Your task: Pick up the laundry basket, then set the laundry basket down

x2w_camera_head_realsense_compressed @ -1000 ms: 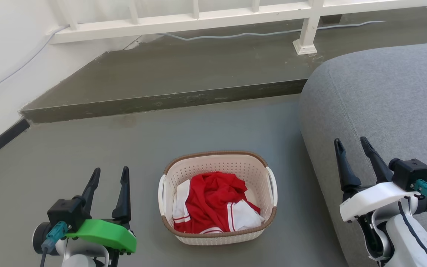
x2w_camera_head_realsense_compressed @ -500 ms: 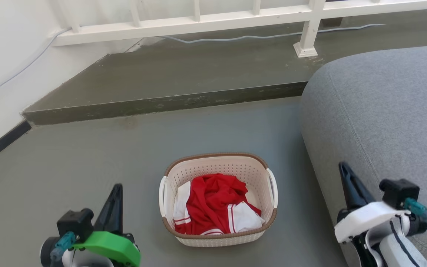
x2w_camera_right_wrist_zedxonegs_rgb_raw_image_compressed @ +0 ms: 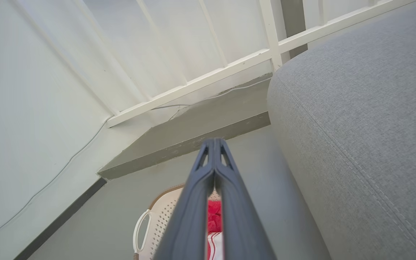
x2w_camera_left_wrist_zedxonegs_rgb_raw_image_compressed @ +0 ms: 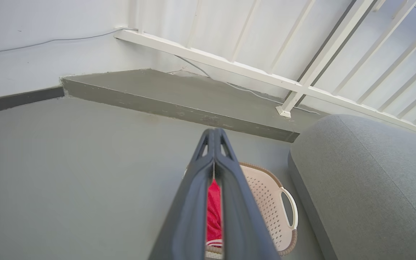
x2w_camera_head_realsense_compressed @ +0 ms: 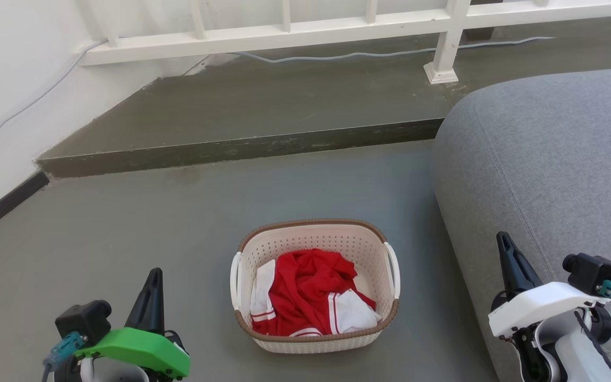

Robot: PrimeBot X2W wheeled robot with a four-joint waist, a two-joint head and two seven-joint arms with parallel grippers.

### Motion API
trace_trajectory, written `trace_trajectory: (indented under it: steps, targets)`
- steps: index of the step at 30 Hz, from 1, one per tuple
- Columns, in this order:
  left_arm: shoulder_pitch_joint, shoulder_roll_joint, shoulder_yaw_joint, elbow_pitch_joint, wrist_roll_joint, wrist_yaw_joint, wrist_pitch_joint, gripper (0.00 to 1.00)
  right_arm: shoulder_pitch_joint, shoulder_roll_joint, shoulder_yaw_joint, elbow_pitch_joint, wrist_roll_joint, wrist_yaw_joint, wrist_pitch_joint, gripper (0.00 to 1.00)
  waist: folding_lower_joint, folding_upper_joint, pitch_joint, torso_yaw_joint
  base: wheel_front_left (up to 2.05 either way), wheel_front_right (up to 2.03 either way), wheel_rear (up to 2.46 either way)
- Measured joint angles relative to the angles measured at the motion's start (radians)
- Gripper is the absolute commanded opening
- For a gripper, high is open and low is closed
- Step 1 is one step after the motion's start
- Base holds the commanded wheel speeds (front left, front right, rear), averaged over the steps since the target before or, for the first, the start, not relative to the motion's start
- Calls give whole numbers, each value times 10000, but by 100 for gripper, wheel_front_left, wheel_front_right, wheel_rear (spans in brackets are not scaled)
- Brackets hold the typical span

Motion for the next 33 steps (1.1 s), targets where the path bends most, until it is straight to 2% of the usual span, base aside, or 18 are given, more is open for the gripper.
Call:
trace_trajectory:
  steps: [33]
  targets:
    - [-22, -15, 928, 8, -3837, -176, 1170, 0, -56, 370, -1204, -35, 3795, 355, 1177, 0, 0, 0, -54, 199, 0, 0, 0]
